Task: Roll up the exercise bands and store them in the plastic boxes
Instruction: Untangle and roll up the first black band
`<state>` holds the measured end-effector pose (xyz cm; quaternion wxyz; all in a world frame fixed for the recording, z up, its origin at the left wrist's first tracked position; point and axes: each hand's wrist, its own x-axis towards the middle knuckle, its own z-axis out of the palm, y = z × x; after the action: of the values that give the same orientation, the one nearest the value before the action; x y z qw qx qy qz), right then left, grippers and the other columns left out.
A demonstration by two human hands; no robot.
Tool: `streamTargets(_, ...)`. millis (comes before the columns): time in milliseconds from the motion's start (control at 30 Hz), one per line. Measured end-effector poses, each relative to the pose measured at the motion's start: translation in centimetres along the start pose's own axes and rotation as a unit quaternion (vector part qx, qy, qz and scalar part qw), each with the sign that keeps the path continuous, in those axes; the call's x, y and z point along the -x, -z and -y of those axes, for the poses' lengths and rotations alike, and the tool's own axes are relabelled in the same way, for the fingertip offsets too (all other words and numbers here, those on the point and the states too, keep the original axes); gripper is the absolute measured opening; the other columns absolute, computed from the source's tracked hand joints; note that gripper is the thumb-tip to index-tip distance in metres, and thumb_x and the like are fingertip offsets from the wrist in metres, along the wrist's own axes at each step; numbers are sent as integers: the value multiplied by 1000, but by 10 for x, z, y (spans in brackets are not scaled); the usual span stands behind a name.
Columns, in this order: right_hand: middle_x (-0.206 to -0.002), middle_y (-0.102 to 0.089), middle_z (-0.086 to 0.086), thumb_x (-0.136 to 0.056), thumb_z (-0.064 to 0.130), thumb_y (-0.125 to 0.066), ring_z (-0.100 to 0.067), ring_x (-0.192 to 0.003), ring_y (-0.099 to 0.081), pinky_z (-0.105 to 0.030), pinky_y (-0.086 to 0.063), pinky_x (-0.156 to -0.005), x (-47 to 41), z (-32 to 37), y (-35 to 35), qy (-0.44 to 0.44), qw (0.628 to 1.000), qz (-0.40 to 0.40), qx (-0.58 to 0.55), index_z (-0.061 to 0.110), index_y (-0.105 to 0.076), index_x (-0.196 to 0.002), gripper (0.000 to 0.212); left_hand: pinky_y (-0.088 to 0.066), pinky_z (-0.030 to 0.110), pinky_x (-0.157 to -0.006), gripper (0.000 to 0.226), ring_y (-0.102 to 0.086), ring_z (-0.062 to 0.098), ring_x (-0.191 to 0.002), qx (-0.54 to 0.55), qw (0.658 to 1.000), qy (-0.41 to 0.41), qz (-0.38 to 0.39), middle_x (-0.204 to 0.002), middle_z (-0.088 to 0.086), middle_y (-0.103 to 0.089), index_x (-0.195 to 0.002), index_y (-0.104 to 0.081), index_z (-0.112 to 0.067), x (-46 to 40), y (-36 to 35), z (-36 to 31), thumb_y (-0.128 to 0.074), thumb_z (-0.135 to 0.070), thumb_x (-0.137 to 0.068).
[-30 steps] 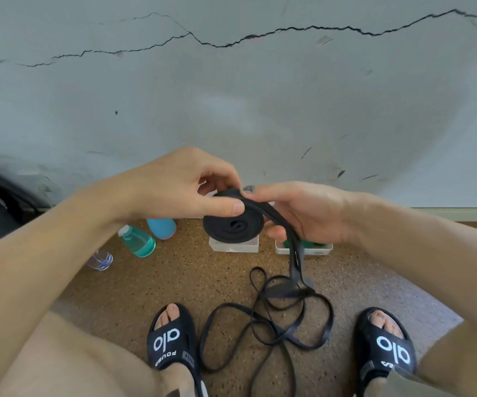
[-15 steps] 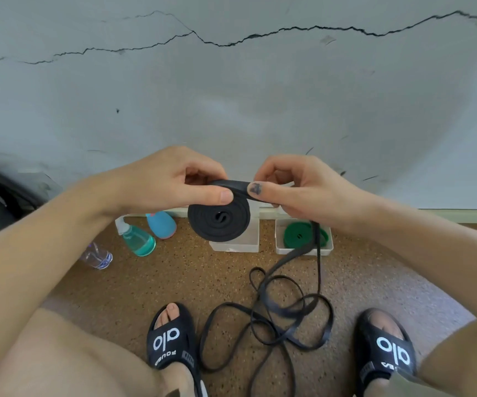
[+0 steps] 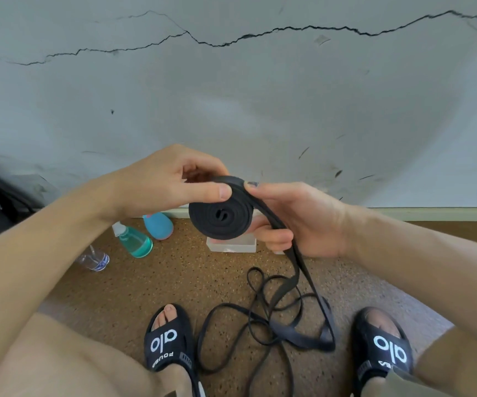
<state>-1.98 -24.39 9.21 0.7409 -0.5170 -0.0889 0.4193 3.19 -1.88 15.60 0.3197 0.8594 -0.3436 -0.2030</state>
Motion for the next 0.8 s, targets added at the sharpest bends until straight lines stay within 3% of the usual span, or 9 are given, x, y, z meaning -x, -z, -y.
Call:
streamTargets(100,-89,-67,0,-93,47,-59,-9,-52,-26,-20,-24,-51,-5,-6,-4,-21,998,-40,53,25,-64,-100,24,-43,25,-62,36,-61,11,-69,-112,992,16,55,-75,-9,-69,-88,-72,-30,-1,-9,-6,-62,-63,-80)
streamTargets(167,-71,-60,8,-90,51,-58,-7,-52,-31,-23,-23,-54,-5,-6,-8,-34,994,-60,83,24,-63,-92,27,-38,23,-57,33,-54,11,-61,-149,987,-5,62,-66,-7,-61,-75,-65,-24,-4,-19,-9,-68,-56,-86)
streamTargets(233,-70,-58,9,-87,57,-56,-6,-52,-40,-24,-27,-56,-4,-5,-12,-37,993,-62,93,24,-64,-94,35,-35,23,-57,29,-50,11,-60,-131,989,-8,62,-65,-4,-58,-74,-62,-22,-5,-21,-11,-70,-43,-93)
streamTargets(300,-78,-64,4,-86,62,-52,-7,-54,-48,-25,-34,-57,-1,-3,-10,-45,994,-46,90,23,-65,-104,44,-37,27,-60,24,-53,13,-64,-82,995,-12,61,-69,-1,-60,-77,-65,-23,-3,-17,-11,-69,-38,-95)
streamTargets(400,-112,-74,-16,-92,66,-46,-10,-50,-52,-21,-45,-56,1,3,-8,-70,996,15,52,19,-61,-125,59,-46,34,-68,23,-62,17,-75,-45,998,-17,37,-79,0,-68,-93,-74,-21,0,-12,-6,-64,-41,-93)
streamTargets(500,-125,-68,-27,-98,52,-51,-9,-47,-48,-17,-47,-51,-1,4,-4,-29,999,31,-5,22,-61,-123,40,-48,28,-70,19,-64,15,-79,-19,999,-26,13,-80,-6,-70,-92,-74,-26,3,-7,-5,-63,-42,-92)
streamTargets(567,-113,-70,-20,-94,50,-56,-10,-48,-46,-17,-45,-51,-1,4,-5,-19,1000,-2,-2,24,-65,-113,34,-44,24,-66,17,-61,13,-74,-28,999,-20,6,-76,-9,-68,-89,-72,-30,2,-4,-3,-63,-45,-91)
streamTargets(700,-79,-63,-1,-90,53,-56,-6,-48,-48,-18,-39,-53,-1,5,-12,-33,994,-76,66,18,-64,-98,37,-36,26,-58,34,-52,12,-64,-94,995,-8,40,-69,-6,-60,-80,-65,-28,-4,-14,-6,-60,-61,-83)
streamTargets(800,-79,-59,-1,-85,62,-52,-7,-51,-47,-22,-35,-57,-2,5,-16,-44,992,-62,97,15,-63,-105,53,-38,29,-58,29,-53,14,-63,-88,995,-19,44,-67,-2,-59,-76,-64,-23,-8,-18,-8,-64,-49,-88)
